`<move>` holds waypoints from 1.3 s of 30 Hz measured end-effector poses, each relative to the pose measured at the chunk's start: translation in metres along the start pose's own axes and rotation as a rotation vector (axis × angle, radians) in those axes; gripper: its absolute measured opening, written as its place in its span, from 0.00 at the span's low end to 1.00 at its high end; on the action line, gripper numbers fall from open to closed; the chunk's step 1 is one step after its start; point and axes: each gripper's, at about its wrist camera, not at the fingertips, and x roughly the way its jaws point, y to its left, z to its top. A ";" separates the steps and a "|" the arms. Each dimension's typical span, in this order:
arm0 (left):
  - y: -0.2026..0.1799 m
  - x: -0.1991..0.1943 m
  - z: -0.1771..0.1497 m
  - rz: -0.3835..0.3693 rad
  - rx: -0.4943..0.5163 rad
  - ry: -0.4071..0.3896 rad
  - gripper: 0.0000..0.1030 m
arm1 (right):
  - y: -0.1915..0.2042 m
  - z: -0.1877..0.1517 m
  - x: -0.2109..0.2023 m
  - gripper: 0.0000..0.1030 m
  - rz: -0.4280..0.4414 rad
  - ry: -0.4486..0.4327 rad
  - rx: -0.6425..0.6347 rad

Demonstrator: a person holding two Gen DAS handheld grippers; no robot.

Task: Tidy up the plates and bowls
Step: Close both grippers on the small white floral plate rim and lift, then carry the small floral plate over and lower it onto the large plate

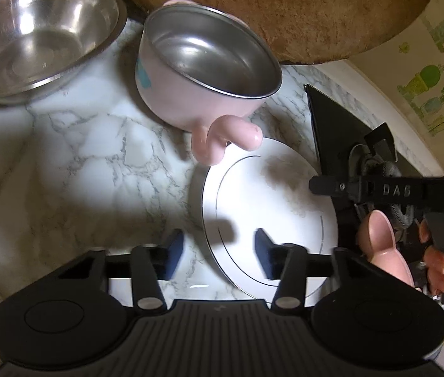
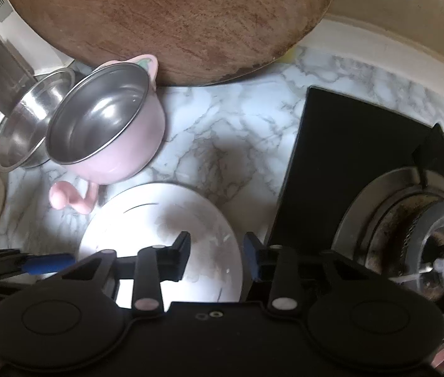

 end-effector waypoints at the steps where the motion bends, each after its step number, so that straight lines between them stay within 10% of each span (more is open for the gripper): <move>1: 0.002 0.000 0.000 -0.016 -0.009 0.005 0.39 | 0.000 -0.001 0.001 0.33 -0.001 0.008 -0.004; 15: 0.026 -0.009 -0.007 -0.039 -0.023 0.007 0.08 | -0.002 -0.008 -0.005 0.01 0.053 0.013 0.025; 28: 0.043 -0.027 -0.010 -0.037 -0.016 -0.018 0.08 | 0.018 -0.009 -0.011 0.30 -0.036 0.013 -0.077; 39: 0.048 -0.020 -0.008 -0.074 -0.038 0.020 0.09 | 0.005 -0.023 0.003 0.13 0.060 0.056 0.006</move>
